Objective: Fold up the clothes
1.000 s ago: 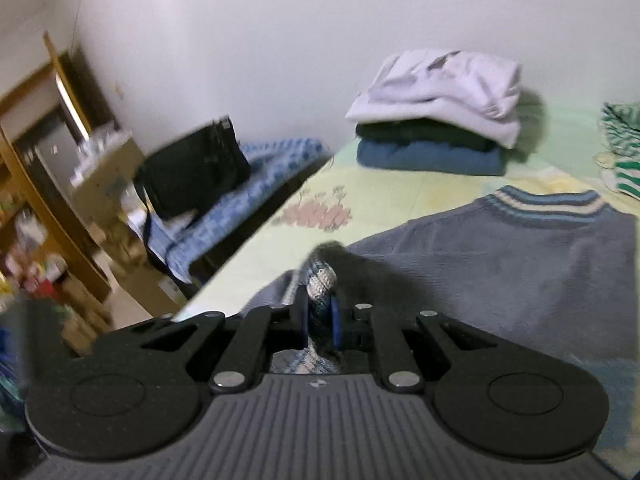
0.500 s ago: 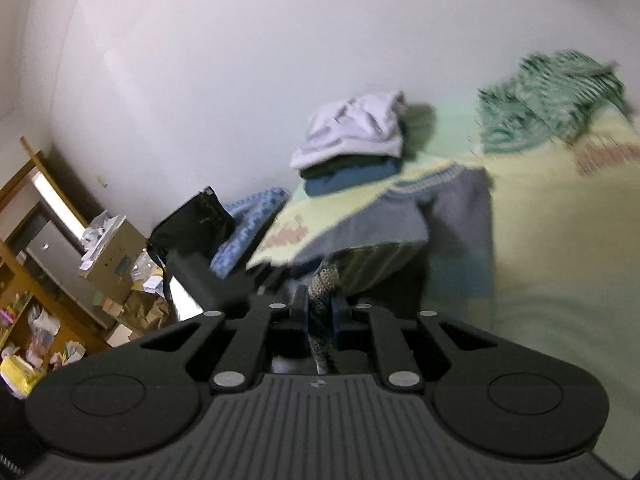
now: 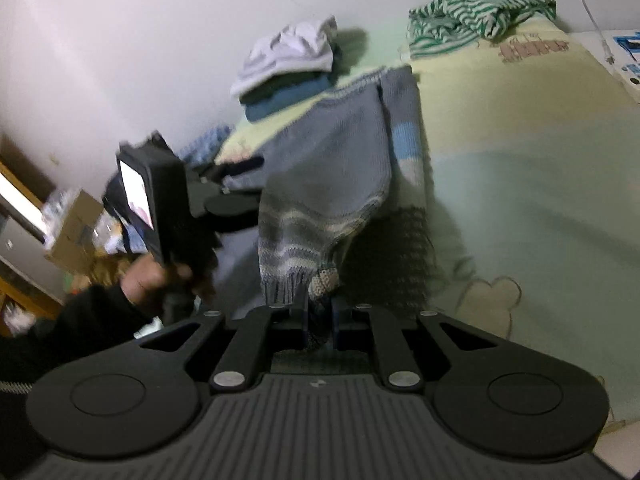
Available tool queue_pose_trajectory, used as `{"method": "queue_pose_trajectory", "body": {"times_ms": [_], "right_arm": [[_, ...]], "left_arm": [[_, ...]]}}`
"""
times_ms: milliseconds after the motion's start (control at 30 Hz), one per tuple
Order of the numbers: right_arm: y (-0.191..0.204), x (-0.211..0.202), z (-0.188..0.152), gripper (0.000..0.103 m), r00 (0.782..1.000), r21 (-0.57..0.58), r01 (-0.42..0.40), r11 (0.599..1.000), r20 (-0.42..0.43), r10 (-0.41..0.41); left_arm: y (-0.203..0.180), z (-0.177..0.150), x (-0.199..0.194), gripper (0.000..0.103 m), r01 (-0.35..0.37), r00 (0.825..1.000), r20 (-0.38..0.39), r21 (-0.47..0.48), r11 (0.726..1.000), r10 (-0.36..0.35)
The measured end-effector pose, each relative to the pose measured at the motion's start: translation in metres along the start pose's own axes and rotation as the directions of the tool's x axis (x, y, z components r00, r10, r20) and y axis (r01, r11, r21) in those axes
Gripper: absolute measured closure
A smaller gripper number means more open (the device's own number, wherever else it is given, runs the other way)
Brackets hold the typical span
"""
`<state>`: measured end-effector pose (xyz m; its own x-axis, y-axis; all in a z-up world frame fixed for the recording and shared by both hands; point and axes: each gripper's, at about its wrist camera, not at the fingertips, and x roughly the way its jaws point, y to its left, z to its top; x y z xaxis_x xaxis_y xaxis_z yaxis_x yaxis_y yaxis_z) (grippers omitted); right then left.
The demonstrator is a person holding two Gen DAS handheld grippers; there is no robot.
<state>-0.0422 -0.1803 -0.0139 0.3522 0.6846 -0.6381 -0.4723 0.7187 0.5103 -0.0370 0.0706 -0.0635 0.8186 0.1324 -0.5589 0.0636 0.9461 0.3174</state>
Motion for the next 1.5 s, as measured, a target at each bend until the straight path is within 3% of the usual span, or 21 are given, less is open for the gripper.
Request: {"method": "queue_pose_trajectory", "body": {"times_ms": [167, 267, 400, 467, 533, 633, 767, 900, 1000, 1100, 1267, 1367, 1400, 1433, 1467, 1500], "right_arm": [[-0.005, 0.002, -0.008, 0.092, 0.998, -0.038, 0.044, 0.998, -0.032, -0.045], [-0.016, 0.018, -0.016, 0.092, 0.990, -0.032, 0.075, 0.997, -0.118, -0.079], [-0.020, 0.036, -0.025, 0.089, 0.973, -0.034, 0.056, 0.998, -0.224, -0.062], [-0.023, 0.042, -0.026, 0.080, 0.960, -0.024, 0.037, 0.999, -0.276, -0.042], [-0.027, 0.041, -0.019, 0.078, 0.947, -0.010, 0.006, 1.000, -0.322, -0.009], [-0.028, 0.027, 0.000, 0.077, 0.958, -0.103, 0.010, 0.995, -0.284, -0.039], [-0.034, 0.005, 0.032, 0.076, 0.982, -0.221, 0.036, 0.975, -0.175, -0.076], [-0.035, 0.042, 0.070, 0.069, 0.991, -0.319, 0.101, 0.942, -0.052, -0.124], [-0.040, 0.088, 0.109, 0.066, 0.994, -0.297, 0.093, 0.950, -0.033, -0.107], [-0.045, 0.126, 0.147, 0.065, 0.998, -0.243, 0.049, 0.969, -0.026, -0.057], [-0.052, 0.183, 0.192, 0.062, 0.998, -0.225, 0.046, 0.973, -0.025, -0.053], [-0.059, 0.208, 0.205, 0.061, 0.997, -0.232, 0.032, 0.972, -0.061, -0.048], [-0.061, 0.216, 0.208, 0.064, 0.996, -0.237, 0.026, 0.971, -0.073, -0.045], [-0.060, 0.218, 0.210, 0.085, 0.996, -0.249, 0.011, 0.968, -0.086, -0.033], [-0.059, 0.220, 0.211, 0.099, 0.995, -0.262, -0.008, 0.965, -0.099, -0.019], [-0.058, 0.221, 0.211, 0.099, 0.994, -0.276, -0.026, 0.961, -0.112, -0.005]], "left_arm": [[0.000, -0.002, 0.005, 0.028, -0.016, 1.000, -0.021, 0.003, 1.000, 0.016], [0.001, -0.005, 0.009, 0.028, -0.029, 0.998, -0.048, 0.016, 0.999, 0.030], [0.009, -0.007, 0.008, 0.027, -0.042, 0.997, -0.061, -0.002, 0.999, 0.042], [0.017, -0.008, 0.008, 0.026, -0.051, 0.996, -0.071, -0.026, 0.998, 0.049], [0.022, -0.009, 0.009, 0.025, -0.068, 0.995, -0.081, -0.034, 0.997, 0.065], [0.029, -0.011, 0.008, 0.024, -0.123, 0.988, -0.094, -0.026, 0.992, 0.120], [0.044, -0.004, -0.002, 0.024, -0.141, 0.986, -0.105, -0.105, 0.984, 0.130], [0.032, 0.012, -0.014, 0.024, -0.031, 0.997, -0.070, -0.151, 0.988, 0.020], [0.006, 0.018, -0.021, 0.024, 0.064, 0.995, -0.062, -0.130, 0.989, -0.072], [-0.022, 0.018, -0.028, 0.023, 0.141, 0.986, -0.076, -0.102, 0.985, -0.149], [-0.068, 0.019, -0.038, 0.023, 0.268, 0.957, -0.102, -0.059, 0.962, -0.273], [-0.083, 0.018, -0.038, 0.023, 0.287, 0.947, -0.131, -0.065, 0.956, -0.293], [-0.087, 0.017, -0.037, 0.023, 0.285, 0.946, -0.142, -0.068, 0.956, -0.292], [-0.091, 0.016, -0.036, 0.023, 0.281, 0.945, -0.153, -0.069, 0.957, -0.289], [-0.093, 0.015, -0.034, 0.023, 0.275, 0.945, -0.163, -0.069, 0.959, -0.282], [-0.095, 0.015, -0.033, 0.023, 0.271, 0.945, -0.172, -0.072, 0.960, -0.279]]}}
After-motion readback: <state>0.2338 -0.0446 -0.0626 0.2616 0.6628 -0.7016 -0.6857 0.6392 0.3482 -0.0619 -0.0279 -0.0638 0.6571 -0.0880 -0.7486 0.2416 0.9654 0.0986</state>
